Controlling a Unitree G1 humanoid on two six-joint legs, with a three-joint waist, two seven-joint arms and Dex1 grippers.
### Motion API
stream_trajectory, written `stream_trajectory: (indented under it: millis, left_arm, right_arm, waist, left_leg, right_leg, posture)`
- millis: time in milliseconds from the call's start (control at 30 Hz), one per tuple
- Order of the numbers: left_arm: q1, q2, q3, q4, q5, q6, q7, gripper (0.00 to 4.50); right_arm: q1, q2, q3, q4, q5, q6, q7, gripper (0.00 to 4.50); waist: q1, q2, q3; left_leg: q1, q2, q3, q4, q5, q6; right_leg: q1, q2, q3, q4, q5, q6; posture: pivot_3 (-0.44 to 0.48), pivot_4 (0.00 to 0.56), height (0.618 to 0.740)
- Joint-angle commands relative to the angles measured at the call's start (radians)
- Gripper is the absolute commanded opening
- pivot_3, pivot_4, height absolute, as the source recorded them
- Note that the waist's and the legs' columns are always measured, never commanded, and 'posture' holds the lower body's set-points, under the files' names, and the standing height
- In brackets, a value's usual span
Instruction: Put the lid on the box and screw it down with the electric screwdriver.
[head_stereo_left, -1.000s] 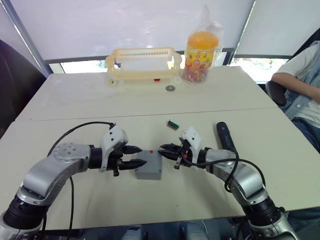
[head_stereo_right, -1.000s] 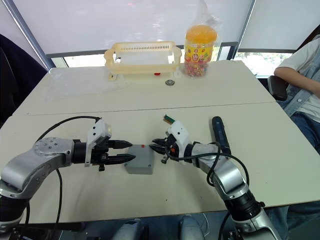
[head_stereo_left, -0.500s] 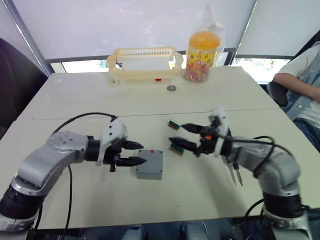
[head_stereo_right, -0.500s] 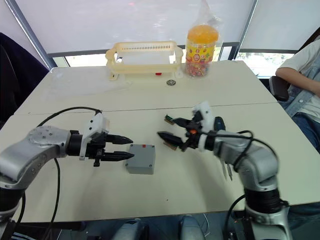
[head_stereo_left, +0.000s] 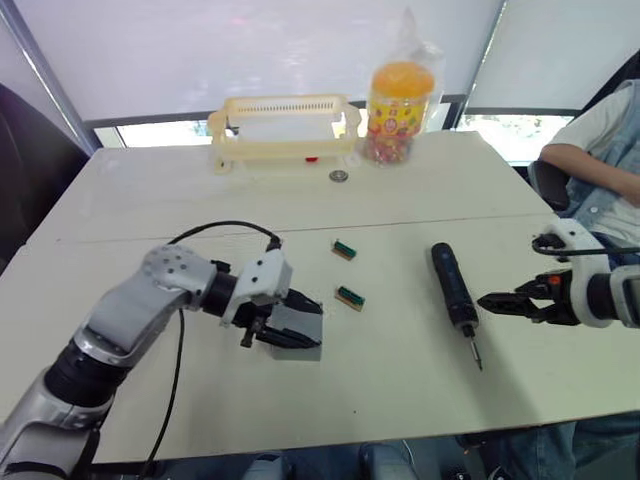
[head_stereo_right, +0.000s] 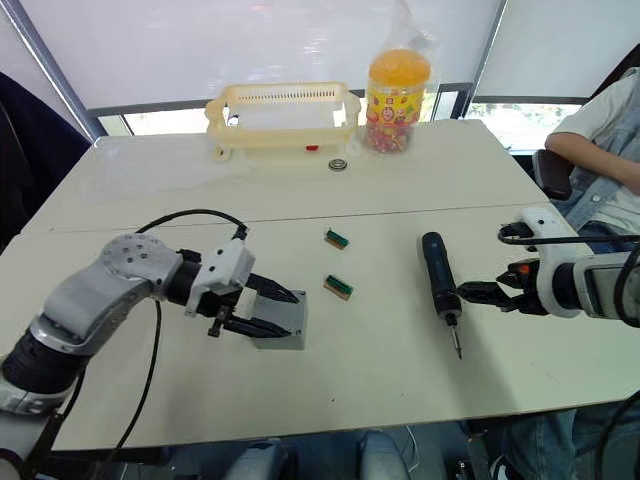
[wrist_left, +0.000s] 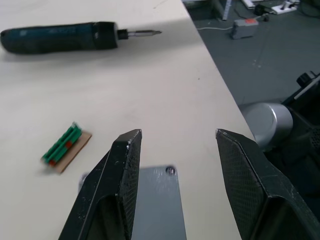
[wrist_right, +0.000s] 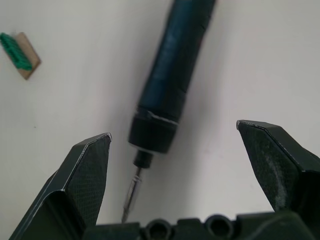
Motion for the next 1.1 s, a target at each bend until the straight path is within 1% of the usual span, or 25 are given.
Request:
stream_trajectory:
  millis: [33,133,200,500,600,733,800,833,967,1100]
  left_arm:
    - [0.011,-0.017,0.005,-0.027,0.012,-0.015,0.022,2.41]
    - [0.052,-0.018,0.017,-0.066,0.013,-0.006,0.047,2.41]
    - [0.071,-0.018,0.024,-0.092,0.011,0.006,0.066,2.41]
    - [0.107,-0.006,0.045,-0.154,0.013,0.042,0.14,2.41]
    - [0.113,-0.004,0.048,-0.168,0.011,0.054,0.161,2.41]
    - [0.12,-0.018,0.044,-0.174,0.006,0.062,0.192,2.41]
    - [0.128,-0.026,0.038,-0.176,0.01,0.06,0.206,2.41]
    - [0.133,-0.028,0.036,-0.179,0.012,0.06,0.213,2.41]
    - [0.148,-0.034,0.036,-0.194,0.012,0.067,0.233,2.41]
    - [0.154,-0.031,0.04,-0.191,0.013,0.066,0.241,2.41]
  right_arm:
    - [-0.055,-0.046,0.049,0.067,0.07,0.007,-0.012,4.4]
    - [-0.146,-0.039,0.133,0.198,0.091,0.007,-0.062,4.4]
    - [-0.19,-0.033,0.179,0.252,0.113,0.007,-0.086,4.4]
    - [-0.291,0.022,0.365,0.341,0.172,0.007,-0.164,4.4]
    - [-0.312,0.04,0.431,0.356,0.149,0.007,-0.172,4.4]
    - [-0.36,0.109,0.498,0.449,0.086,0.007,-0.187,4.4]
    - [-0.385,0.14,0.528,0.485,0.03,0.007,-0.184,3.9]
    - [-0.392,0.144,0.549,0.488,0.018,0.007,-0.173,3.58]
    - [-0.397,0.154,0.6,0.496,-0.035,0.007,-0.149,1.81]
    - [-0.406,0.172,0.607,0.508,-0.077,0.007,-0.11,1.78]
  waist:
    - [0.003,0.0,0.0]
    - [0.003,0.0,0.0]
    - [0.006,0.0,0.0]
    - [0.007,0.0,0.0]
    - [0.005,0.0,0.0]
    - [0.006,0.0,0.0]
    - [0.004,-0.002,-0.001]
    - [0.004,-0.002,-0.001]
    - [0.005,-0.003,-0.002]
    - [0.006,-0.008,-0.004]
  left_leg:
    - [0.0,0.0,0.0,0.0,0.0,0.0]
    - [0.0,0.001,0.0,0.0,0.0,0.0]
    - [-0.001,0.001,0.0,0.0,0.0,0.0]
    - [-0.002,0.0,-0.001,0.001,0.0,0.0]
    - [-0.002,0.0,-0.001,0.001,0.0,0.0]
    - [-0.002,0.0,-0.001,0.001,0.0,0.0]
    - [-0.002,0.0,-0.001,0.001,0.0,0.0]
    - [-0.001,0.0,-0.001,0.001,0.0,0.0]
    - [-0.001,0.0,-0.002,0.001,0.0,0.0]
    - [0.002,0.0,-0.003,0.001,0.0,0.0]
  right_leg:
    - [0.0,0.0,0.0,0.0,0.0,0.0]
    - [0.0,0.0,0.0,0.0,0.0,0.0]
    - [0.0,-0.001,0.0,0.0,0.0,0.0]
    - [-0.001,0.0,0.0,0.0,0.0,0.0]
    - [-0.001,0.0,0.0,0.0,0.0,0.0]
    - [-0.001,0.0,0.0,0.0,0.0,0.0]
    - [-0.001,0.0,0.0,0.0,0.0,0.0]
    - [0.0,0.0,0.0,0.0,0.0,0.0]
    - [0.0,0.001,0.0,0.0,0.0,0.0]
    - [0.004,0.001,-0.001,-0.001,0.0,0.0]
  posture:
    - [0.0,0.15,0.74]
    - [0.0,0.15,0.74]
    - [0.0,0.15,0.74]
    - [0.0,0.15,0.74]
    - [0.0,0.15,0.74]
    - [0.0,0.15,0.74]
    - [0.0,0.15,0.74]
    - [0.0,0.15,0.74]
    - [0.0,0.15,0.74]
    - [0.0,0.15,0.74]
